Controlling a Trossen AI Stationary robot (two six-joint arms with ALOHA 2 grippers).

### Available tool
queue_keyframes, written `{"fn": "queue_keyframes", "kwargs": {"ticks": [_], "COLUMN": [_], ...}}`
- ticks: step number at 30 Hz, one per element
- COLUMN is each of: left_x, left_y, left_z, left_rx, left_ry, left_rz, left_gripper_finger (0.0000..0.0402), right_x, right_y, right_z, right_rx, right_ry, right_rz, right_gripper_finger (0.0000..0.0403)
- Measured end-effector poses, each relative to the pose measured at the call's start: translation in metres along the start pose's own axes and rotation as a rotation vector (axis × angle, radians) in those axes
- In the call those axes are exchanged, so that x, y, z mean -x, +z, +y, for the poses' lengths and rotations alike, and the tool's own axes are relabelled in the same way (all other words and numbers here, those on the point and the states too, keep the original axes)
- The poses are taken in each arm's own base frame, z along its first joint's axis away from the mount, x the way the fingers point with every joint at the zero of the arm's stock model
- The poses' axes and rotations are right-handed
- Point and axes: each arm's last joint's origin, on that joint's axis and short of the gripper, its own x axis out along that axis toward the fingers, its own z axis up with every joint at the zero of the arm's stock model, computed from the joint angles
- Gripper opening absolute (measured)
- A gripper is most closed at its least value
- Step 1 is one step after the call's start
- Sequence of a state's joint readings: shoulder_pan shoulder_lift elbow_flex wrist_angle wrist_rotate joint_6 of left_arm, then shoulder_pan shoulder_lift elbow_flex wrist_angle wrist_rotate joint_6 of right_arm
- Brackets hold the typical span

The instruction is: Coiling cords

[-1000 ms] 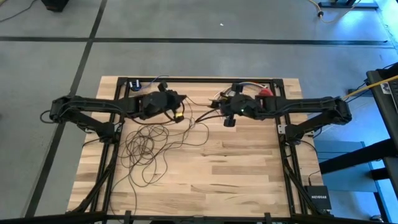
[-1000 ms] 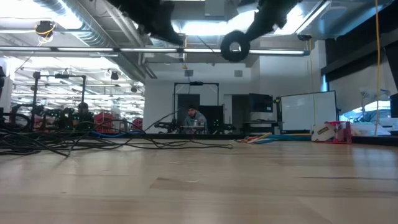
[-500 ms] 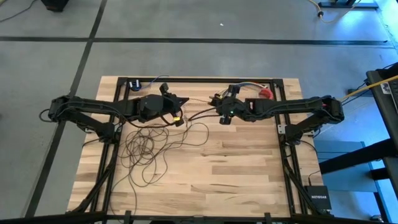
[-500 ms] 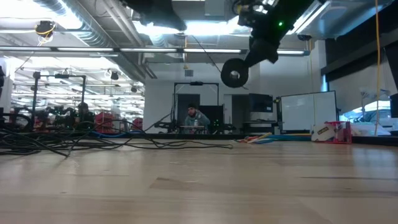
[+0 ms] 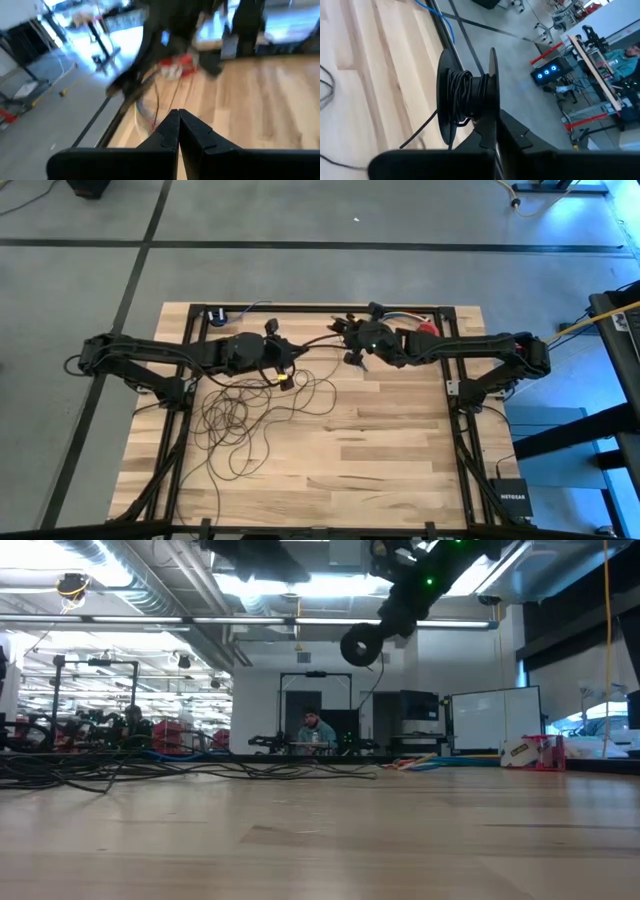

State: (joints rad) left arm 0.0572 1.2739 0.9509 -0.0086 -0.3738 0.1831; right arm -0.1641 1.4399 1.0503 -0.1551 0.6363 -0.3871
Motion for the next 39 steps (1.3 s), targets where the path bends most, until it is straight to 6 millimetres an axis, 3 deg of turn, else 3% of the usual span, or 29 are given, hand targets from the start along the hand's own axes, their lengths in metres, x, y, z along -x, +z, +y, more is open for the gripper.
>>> {"fn": "queue_keyframes", "kwargs": {"ticks": [6, 15, 20, 24, 28, 39], "left_x": [-0.024, -0.076, -0.095, -0.091, -0.079, -0.072], "left_y": [-0.015, -0.044, -0.061, -0.066, -0.050, -0.038], "left_z": [0.010, 0.026, 0.036, 0.040, 0.037, 0.014], "left_rx": [0.018, 0.069, 0.068, 0.048, 0.032, -0.119], "left_ry": [0.050, -0.027, 0.012, 0.006, -0.004, -0.070], "left_rz": [0.076, 0.081, 0.113, 0.176, 0.115, 0.041], "left_gripper_finger": [0.0028, 0.0124, 0.0148, 0.0150, 0.0143, 0.0132], "right_x": [0.002, 0.016, 0.021, 0.013, 0.005, 0.000], "right_y": [0.006, 0.020, 0.011, -0.014, -0.031, -0.042], "right_z": [-0.004, -0.020, -0.028, -0.019, -0.007, 0.011], "right_rx": [-0.009, -0.106, -0.180, -0.161, -0.155, -0.136], "right_ry": [-0.008, 0.063, 0.130, 0.177, 0.235, 0.439], "right_rz": [-0.020, -0.134, -0.168, -0.113, -0.112, -0.175], "right_gripper_finger": [0.0008, 0.0004, 0.0004, 0.0004, 0.0004, 0.0003]}}
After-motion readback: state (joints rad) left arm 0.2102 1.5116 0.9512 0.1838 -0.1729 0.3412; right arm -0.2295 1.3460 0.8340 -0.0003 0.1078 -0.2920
